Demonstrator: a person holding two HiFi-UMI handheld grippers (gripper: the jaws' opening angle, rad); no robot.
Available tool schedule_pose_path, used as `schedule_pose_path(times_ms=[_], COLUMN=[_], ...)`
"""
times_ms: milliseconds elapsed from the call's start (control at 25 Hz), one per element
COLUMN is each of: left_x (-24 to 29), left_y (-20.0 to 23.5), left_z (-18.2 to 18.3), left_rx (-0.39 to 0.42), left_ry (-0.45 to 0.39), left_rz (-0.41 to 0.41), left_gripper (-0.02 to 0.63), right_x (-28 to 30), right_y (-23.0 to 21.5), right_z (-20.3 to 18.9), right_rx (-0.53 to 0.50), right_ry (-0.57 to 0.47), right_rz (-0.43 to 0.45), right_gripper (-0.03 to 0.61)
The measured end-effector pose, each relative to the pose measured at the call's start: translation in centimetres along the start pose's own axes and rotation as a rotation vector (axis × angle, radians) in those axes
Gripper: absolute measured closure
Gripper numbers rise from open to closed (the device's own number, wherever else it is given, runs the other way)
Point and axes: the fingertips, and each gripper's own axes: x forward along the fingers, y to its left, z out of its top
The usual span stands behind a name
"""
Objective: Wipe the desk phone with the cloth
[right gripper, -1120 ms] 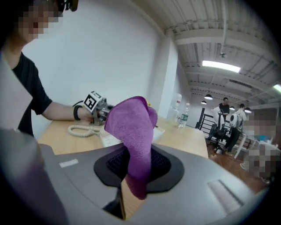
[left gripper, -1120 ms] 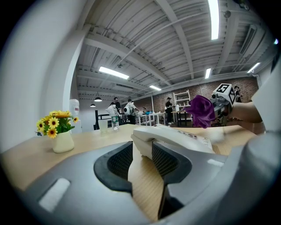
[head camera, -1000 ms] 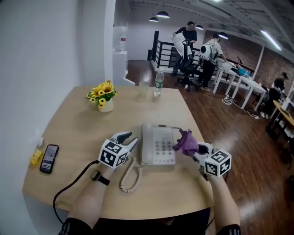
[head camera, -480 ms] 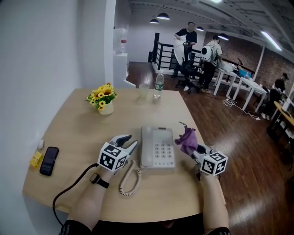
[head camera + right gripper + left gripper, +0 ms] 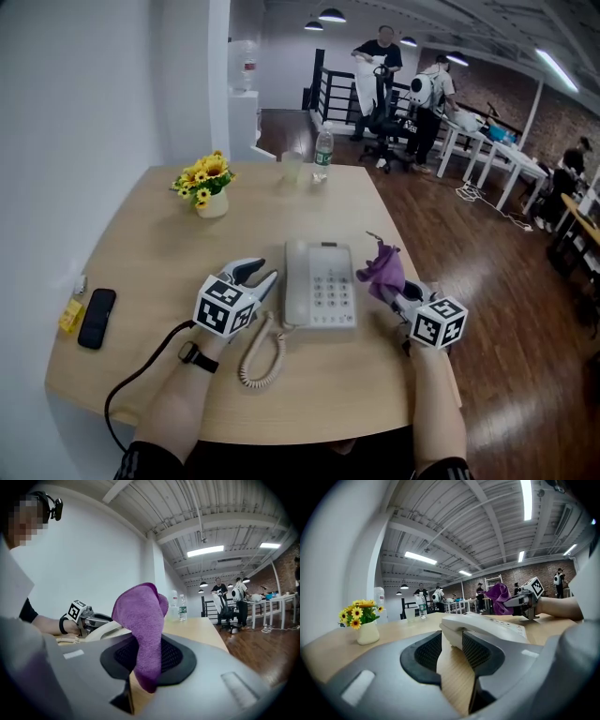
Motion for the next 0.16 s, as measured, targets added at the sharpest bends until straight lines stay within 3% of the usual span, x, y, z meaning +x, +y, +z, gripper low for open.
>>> schedule_pose_path(times_ms=[160], left_x=[-0.7], left_y=[-1.4], left_z=[-1.5], left_rx=[-0.02], left_ry=[0.033], left_rz=[-0.016], left_gripper=[0.485], right_x=[-1.3], right_y=[0.8], right_z=[-1.7], right_rx=[0.038], right_ry=[0.034], right_rz=[-0.004], right_gripper=[0.495])
